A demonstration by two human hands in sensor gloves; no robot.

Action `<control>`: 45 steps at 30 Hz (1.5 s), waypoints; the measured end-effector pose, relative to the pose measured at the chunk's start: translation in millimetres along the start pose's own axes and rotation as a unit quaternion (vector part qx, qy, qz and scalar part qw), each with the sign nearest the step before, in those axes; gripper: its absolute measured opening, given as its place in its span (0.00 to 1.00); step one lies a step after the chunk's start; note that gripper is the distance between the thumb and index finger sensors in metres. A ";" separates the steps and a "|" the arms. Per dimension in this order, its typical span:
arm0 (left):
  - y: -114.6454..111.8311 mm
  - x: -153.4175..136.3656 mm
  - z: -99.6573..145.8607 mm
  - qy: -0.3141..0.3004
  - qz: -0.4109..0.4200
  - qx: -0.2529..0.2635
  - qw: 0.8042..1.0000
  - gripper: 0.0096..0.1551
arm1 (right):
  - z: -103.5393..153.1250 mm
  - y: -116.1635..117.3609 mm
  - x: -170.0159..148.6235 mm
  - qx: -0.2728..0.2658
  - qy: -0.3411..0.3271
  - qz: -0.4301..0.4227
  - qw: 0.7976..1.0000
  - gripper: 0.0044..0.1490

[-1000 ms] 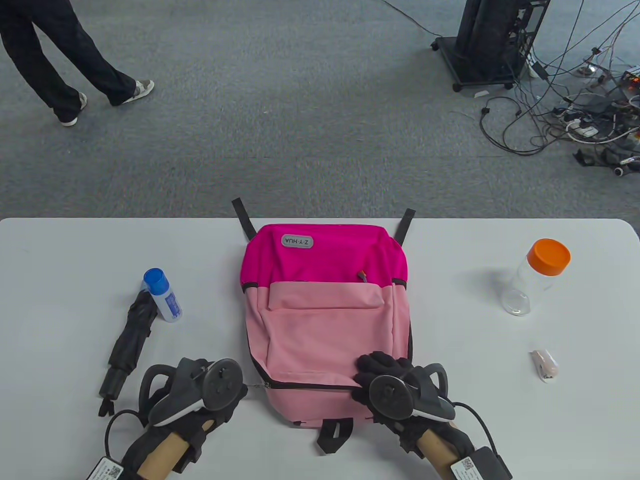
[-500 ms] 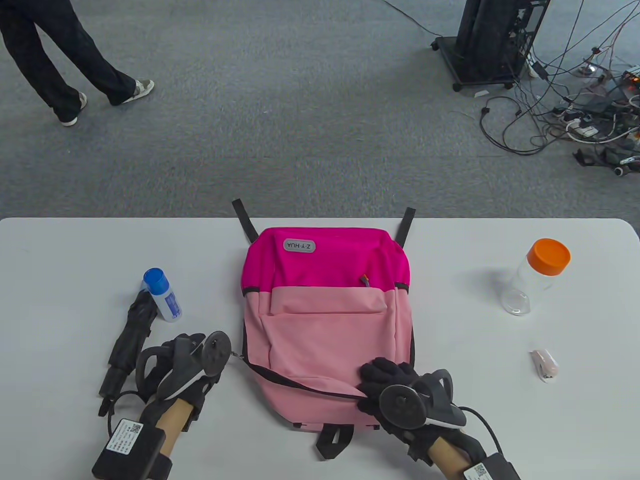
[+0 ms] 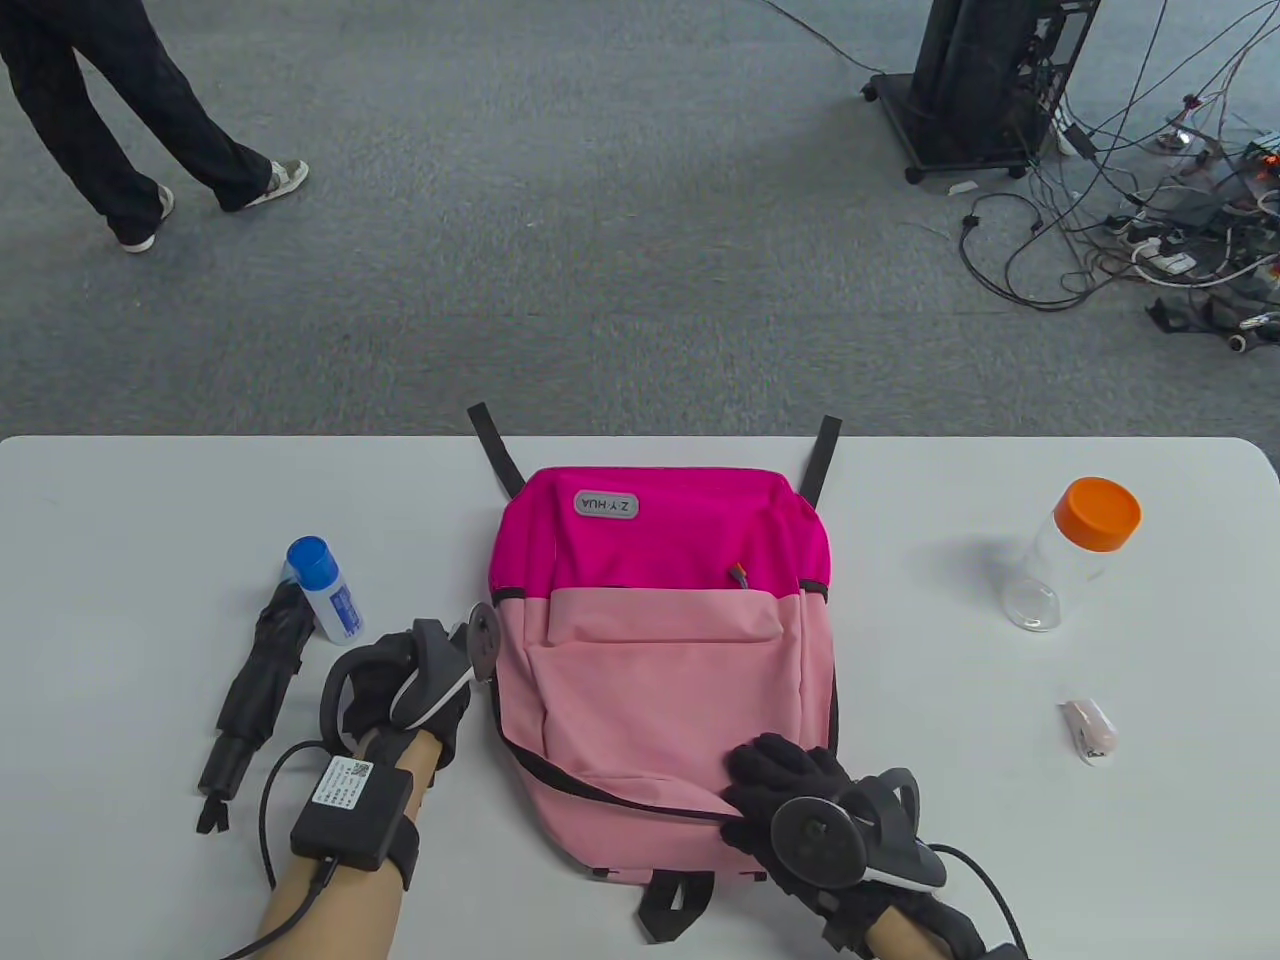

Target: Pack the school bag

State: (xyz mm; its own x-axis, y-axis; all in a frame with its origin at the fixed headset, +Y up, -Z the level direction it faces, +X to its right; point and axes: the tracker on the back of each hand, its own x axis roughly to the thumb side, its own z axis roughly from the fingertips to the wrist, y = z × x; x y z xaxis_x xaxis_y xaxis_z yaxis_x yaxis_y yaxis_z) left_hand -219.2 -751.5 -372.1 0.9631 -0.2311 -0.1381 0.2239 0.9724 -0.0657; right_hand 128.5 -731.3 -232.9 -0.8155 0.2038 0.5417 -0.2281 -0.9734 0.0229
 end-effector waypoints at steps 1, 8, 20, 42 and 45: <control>1.5 -2.8 2.7 -0.002 0.010 -0.001 1.000 0.35 | -0.4 0.6 0.8 -0.002 0.001 0.002 1.000 0.28; 52.4 -27.6 44.4 -0.056 0.060 0.076 0.994 0.40 | -0.9 7.0 9.5 -0.029 0.012 0.021 0.999 0.28; 110.1 -20.4 152.9 -0.212 0.116 0.256 0.936 0.41 | 3.2 12.8 15.1 -0.053 0.003 0.041 0.998 0.28; 16.9 -0.3 157.7 -0.246 0.069 0.181 0.950 0.57 | 8.9 16.4 11.4 -0.036 -0.030 0.048 0.998 0.33; 17.8 0.1 158.0 -0.245 0.063 0.181 0.950 0.57 | 8.7 8.2 12.2 -0.027 -0.035 0.042 0.998 0.38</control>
State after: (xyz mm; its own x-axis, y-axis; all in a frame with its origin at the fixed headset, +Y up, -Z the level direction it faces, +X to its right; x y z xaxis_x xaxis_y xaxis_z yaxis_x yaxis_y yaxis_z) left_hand -191.5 -729.2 -217.1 0.9199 -0.1557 0.3599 0.0536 0.9591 0.2778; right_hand 121.3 -737.8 -218.8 -0.7937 0.1128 0.5978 -0.1915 -0.9790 -0.0696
